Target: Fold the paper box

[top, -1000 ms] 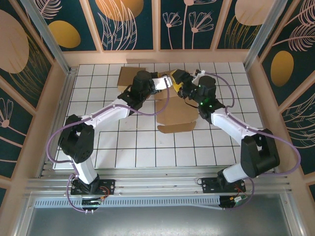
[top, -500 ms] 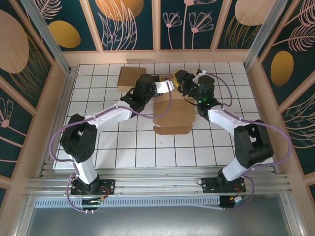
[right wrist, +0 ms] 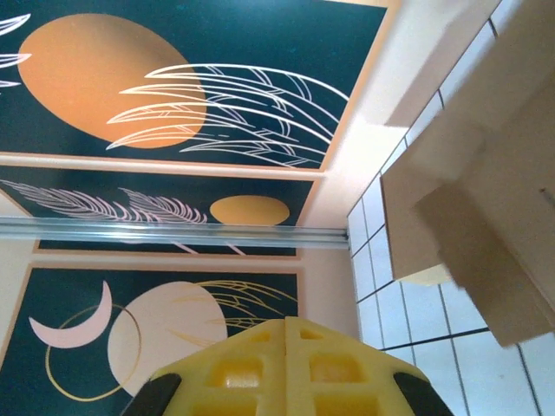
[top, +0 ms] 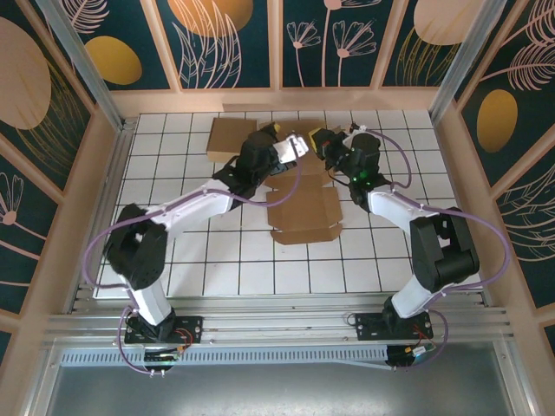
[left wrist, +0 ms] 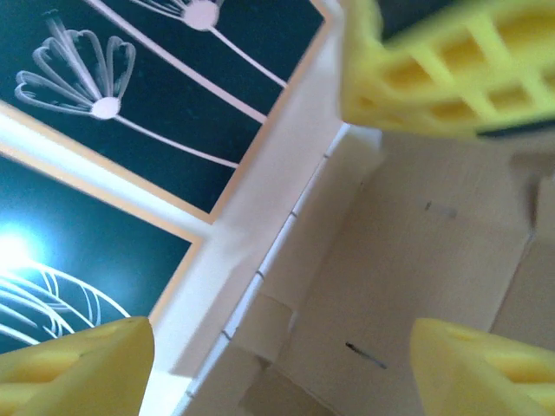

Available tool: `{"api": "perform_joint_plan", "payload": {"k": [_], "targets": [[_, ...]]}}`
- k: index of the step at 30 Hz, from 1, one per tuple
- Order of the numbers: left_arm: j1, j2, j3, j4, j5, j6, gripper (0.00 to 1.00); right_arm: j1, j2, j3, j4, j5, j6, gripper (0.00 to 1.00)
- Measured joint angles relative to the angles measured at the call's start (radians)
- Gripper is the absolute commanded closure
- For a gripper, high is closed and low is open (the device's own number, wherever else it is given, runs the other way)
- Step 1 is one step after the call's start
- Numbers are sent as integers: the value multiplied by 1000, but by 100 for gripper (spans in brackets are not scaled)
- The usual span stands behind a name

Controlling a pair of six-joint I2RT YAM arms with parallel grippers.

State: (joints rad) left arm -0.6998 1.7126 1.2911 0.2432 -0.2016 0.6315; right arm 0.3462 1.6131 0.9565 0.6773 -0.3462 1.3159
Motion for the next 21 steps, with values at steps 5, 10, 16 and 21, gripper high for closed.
{"api": "perform_joint_plan", "payload": {"k": [5, 10, 16, 21], "targets": [[0, -264, -100, -9, -57, -460, 20, -26, 8, 0, -43, -48, -94, 84], [1, -444, -160, -108, -100, -936, 22, -42, 82, 233, -340, -36, -506, 50], [0, -578, -309, -257, -71, -1232, 25, -129, 366, 779, -740, -41, -1085, 23], [0, -594, -348, -328, -6, -1315, 24, -229, 767, 1350, -1040, -98, -1286, 16]]}}
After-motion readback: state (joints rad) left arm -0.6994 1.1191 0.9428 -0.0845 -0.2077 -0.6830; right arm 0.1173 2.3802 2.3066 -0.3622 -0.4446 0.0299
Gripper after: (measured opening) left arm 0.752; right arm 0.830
